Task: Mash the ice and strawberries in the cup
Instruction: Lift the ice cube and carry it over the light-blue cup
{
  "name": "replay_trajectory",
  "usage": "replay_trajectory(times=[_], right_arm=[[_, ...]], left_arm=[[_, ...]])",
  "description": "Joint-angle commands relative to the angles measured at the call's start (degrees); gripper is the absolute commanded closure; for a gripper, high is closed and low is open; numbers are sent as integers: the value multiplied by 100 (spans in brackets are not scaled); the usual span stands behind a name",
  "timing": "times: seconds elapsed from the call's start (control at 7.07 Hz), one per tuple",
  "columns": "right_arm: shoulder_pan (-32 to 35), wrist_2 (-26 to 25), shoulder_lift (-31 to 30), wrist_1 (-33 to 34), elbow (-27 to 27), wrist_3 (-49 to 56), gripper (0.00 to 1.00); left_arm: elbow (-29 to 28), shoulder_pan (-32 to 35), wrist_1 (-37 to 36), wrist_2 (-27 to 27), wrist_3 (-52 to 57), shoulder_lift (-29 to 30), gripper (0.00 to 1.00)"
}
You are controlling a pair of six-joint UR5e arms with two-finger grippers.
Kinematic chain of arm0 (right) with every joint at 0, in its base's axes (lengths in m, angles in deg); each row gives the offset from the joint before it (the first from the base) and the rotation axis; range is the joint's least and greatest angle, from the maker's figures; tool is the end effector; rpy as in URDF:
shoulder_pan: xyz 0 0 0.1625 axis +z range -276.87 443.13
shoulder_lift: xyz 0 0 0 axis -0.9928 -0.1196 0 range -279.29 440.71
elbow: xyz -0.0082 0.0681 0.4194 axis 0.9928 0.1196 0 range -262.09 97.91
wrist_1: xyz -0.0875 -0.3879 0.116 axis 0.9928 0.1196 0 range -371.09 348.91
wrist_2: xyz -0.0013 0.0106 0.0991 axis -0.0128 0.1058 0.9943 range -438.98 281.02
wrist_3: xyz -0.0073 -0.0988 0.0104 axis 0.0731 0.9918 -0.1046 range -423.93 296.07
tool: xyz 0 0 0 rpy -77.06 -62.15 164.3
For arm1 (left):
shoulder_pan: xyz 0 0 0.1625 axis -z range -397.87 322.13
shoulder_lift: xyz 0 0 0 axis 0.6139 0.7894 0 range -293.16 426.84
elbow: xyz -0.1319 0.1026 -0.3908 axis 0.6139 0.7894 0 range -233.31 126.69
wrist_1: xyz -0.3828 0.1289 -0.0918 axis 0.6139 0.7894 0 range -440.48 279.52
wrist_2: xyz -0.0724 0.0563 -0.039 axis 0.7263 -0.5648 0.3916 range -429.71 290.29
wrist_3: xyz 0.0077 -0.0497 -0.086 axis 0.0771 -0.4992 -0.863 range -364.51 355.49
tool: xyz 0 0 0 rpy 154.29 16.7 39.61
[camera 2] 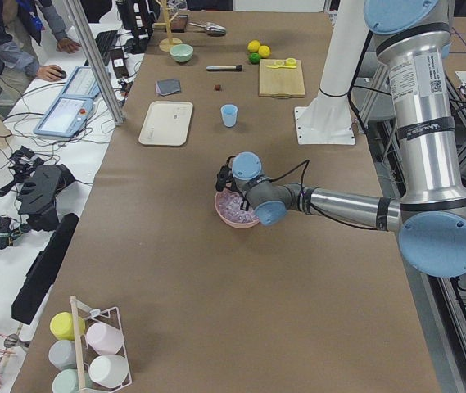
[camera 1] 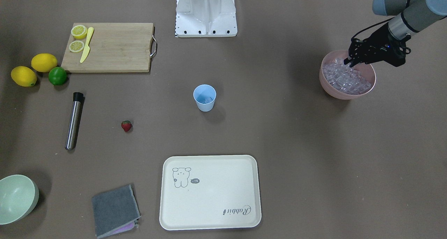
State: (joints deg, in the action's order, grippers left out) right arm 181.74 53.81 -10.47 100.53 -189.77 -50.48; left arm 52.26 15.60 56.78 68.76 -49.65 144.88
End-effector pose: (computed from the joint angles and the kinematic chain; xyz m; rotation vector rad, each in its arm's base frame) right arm 0.1338 -0.4450 0.5576 0.0593 -0.7488 -0.0471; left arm 0.2013 -0.3703 0.5180 0.1140 1.1365 0.2413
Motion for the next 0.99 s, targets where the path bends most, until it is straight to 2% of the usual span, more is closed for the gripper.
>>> replay_trajectory(times=[0.0,0.28,0.42,0.85], right_arm=[[0,1,-5,0,-7,0,0],[0,1,-5,0,-7,-9,0],[0,1,3,0,-16,-9,0],[0,10,56,0,-7,-18,0]], left_arm=[[7,128,-338,76,-160,655,72],[-28,15,-812,5,-1045,1595,72],[-19,-82,-1276,-239,-1301,2113,72],[-28,-1134,-2753,-1344,-2399,3661,73]])
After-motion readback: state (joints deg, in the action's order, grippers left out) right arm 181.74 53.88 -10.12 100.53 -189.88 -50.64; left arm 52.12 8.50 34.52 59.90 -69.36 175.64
